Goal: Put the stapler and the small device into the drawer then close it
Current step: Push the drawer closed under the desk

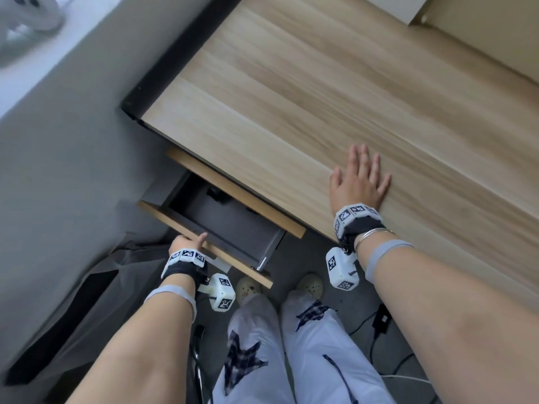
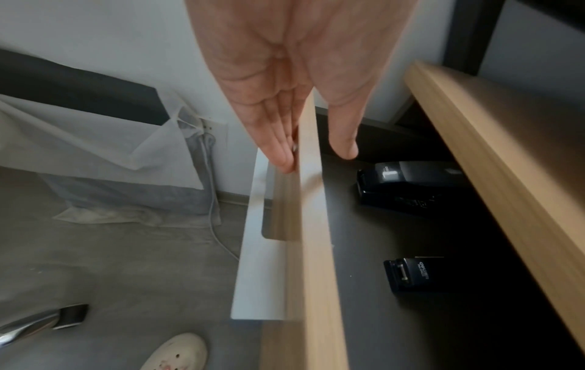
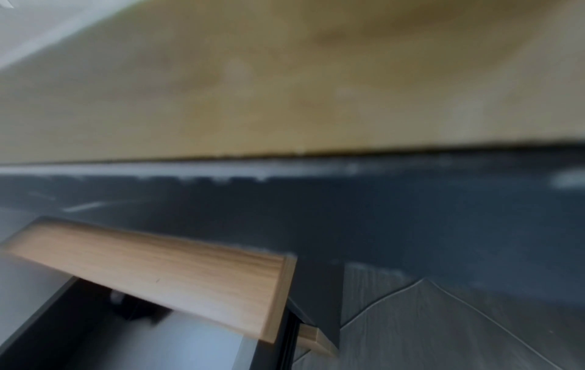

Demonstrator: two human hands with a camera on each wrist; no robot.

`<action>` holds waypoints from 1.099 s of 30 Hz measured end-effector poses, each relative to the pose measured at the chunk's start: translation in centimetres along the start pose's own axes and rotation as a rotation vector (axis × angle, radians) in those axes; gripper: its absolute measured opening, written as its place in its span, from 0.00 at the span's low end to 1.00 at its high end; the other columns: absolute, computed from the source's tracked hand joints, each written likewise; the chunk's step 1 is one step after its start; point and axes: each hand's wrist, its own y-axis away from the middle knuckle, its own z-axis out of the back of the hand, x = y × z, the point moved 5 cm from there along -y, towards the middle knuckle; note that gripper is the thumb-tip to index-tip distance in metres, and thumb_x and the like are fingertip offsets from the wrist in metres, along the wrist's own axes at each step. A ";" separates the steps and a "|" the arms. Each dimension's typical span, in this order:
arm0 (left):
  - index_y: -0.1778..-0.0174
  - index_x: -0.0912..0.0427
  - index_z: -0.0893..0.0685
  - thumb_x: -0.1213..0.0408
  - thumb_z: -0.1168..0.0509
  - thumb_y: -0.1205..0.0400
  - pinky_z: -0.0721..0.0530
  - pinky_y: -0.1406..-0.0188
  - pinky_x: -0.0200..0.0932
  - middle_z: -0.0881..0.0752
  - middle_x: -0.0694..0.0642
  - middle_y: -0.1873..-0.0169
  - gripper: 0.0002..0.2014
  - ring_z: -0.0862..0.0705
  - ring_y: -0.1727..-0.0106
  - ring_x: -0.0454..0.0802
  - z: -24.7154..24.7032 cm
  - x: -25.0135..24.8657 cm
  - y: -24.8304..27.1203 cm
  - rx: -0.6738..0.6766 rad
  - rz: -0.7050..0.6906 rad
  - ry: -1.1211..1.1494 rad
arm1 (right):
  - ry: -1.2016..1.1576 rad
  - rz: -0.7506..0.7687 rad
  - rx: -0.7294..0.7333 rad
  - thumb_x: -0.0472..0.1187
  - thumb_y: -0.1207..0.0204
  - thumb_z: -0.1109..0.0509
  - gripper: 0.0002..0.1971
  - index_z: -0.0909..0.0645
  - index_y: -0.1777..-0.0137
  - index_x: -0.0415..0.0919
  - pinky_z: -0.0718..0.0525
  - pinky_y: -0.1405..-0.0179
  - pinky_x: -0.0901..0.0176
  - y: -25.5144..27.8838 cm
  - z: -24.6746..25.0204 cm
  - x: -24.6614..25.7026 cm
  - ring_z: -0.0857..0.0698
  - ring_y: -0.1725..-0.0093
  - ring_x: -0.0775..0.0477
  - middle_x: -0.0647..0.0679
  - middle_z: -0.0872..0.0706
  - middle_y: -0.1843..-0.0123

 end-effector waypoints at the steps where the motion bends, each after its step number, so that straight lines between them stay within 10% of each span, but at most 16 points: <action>1: 0.46 0.73 0.17 0.45 0.33 0.24 0.18 0.44 0.55 0.11 0.69 0.46 0.29 0.14 0.43 0.67 -0.1 -0.8 0.1 -0.001 -0.019 0.008 | -0.002 0.001 0.000 0.52 0.19 0.47 0.31 0.46 0.16 0.52 0.52 0.18 0.35 0.0 0.0 0.1 0.46 0.13 0.46 0.54 0.44 0.13; 11: 0.26 0.67 0.28 0.52 0.27 0.27 0.23 0.31 0.49 0.17 0.61 0.32 0.36 0.19 0.31 0.58 -2.2 -7.8 0.5 0.017 -0.181 0.228 | -0.004 -0.016 0.000 0.53 0.20 0.47 0.31 0.44 0.16 0.54 0.51 0.18 0.35 -0.1 0.0 0.0 0.46 0.13 0.47 0.55 0.44 0.13; 33: 0.21 0.67 0.37 0.70 0.26 0.26 0.28 0.24 0.49 0.23 0.62 0.27 0.39 0.21 0.31 0.56 -4.9 -10.6 -0.1 0.096 -0.182 0.484 | -0.002 -0.024 -0.029 0.55 0.25 0.50 0.33 0.40 0.17 0.55 0.46 0.19 0.34 0.0 0.1 0.3 0.40 0.15 0.45 0.55 0.37 0.15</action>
